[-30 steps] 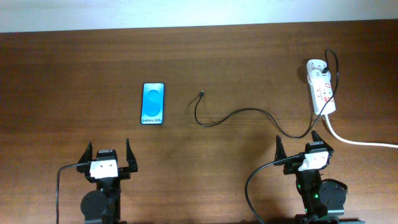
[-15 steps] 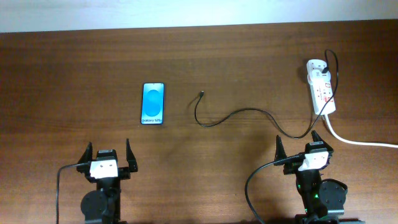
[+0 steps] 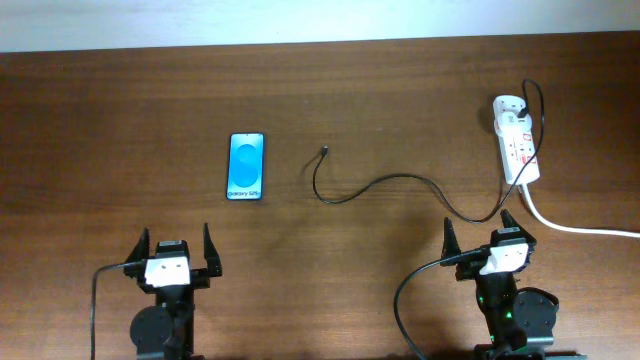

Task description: Plug charger to phone and switch on socket

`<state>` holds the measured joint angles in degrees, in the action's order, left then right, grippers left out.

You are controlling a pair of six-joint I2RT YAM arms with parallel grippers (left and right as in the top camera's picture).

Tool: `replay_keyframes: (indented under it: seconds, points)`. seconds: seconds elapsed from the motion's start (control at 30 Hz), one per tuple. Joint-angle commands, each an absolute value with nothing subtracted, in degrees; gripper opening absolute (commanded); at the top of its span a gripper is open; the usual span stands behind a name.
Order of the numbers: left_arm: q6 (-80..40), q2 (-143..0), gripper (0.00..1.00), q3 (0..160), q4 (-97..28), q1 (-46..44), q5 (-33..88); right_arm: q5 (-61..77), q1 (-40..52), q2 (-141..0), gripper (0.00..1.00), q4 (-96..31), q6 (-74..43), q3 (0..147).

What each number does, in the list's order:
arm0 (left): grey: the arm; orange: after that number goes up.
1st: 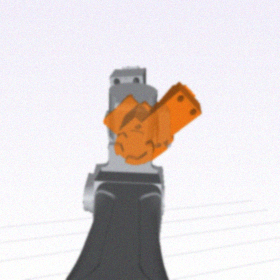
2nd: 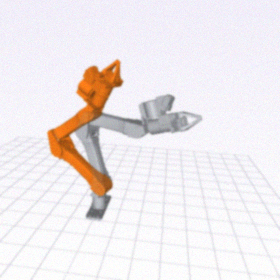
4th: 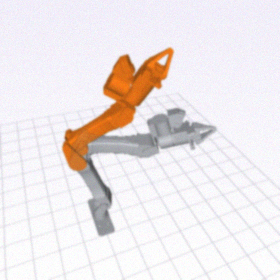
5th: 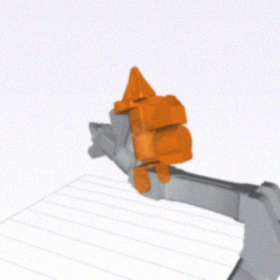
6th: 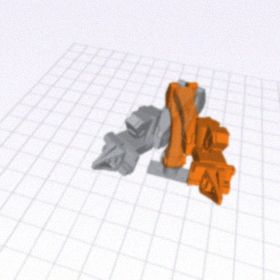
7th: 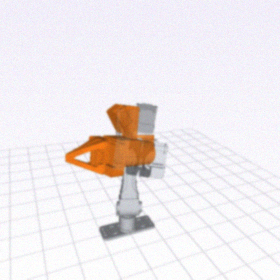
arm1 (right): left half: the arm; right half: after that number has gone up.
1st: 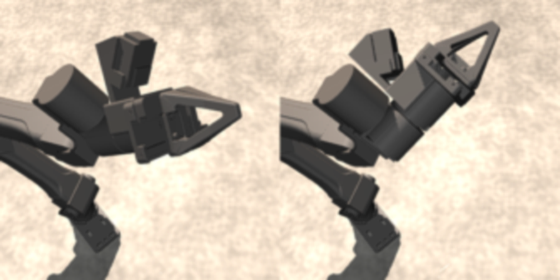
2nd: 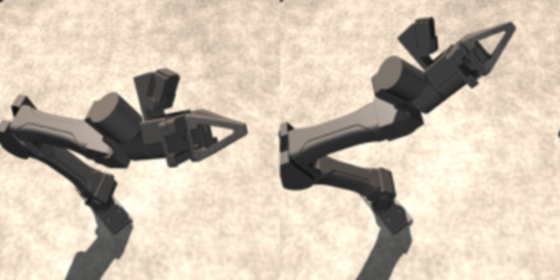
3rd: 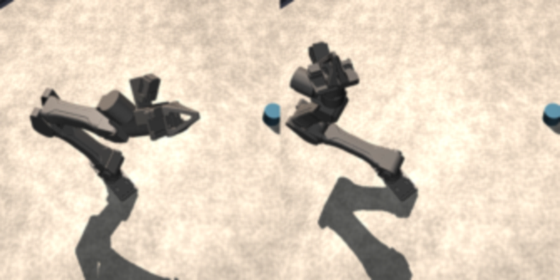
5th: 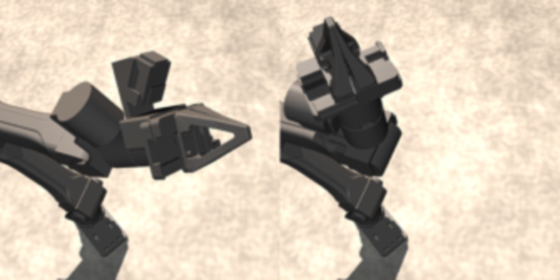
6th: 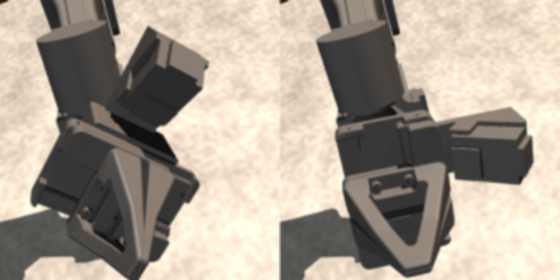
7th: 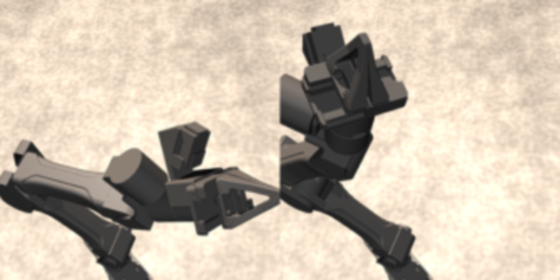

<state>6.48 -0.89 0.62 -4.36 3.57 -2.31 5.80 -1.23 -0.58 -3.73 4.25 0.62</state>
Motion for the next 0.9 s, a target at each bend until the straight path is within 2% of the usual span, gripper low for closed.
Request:
replay_keyframes:
  seconds: [0.0, 0.13, 0.27, 0.57, 0.67, 0.7, 0.87]
  points:
    - [7.4, -0.3, 1.00, 0.5, -4.5, 3.9, -0.2, 5.7, -0.8, -0.2, 0.98, -4.1, 3.6, 0.3]
    - [6.8, -1.2, 0.99, 0.9, -0.7, 3.9, 1.8, 5.7, -0.8, -0.2, 0.98, -4.1, 3.6, 0.3]
    - [4.4, -9.8, 0.99, 6.7, 1.0, 3.9, 3.5, 5.7, -0.8, -0.2, 0.98, -4.1, 3.6, 0.3]
    - [4.4, -46.8, 0.99, 32.6, -0.9, 3.9, 11.6, 5.7, -0.8, -0.2, 0.99, -4.1, 3.6, 0.3]
    - [4.4, -60.1, 0.99, 45.9, -9.8, 3.9, 15.1, 5.7, -0.8, -0.2, 0.98, -4.1, 3.6, 0.3]
    - [4.4, -68.1, 0.99, 55.3, -16.9, 3.9, 15.7, 5.7, -0.8, -0.2, 0.99, -4.1, 3.6, 0.3]
    - [4.8, -88.5, 0.99, 81.1, -39.2, 3.9, 15.7, 5.7, -0.8, -0.2, 0.98, -4.1, 3.6, 0.3]
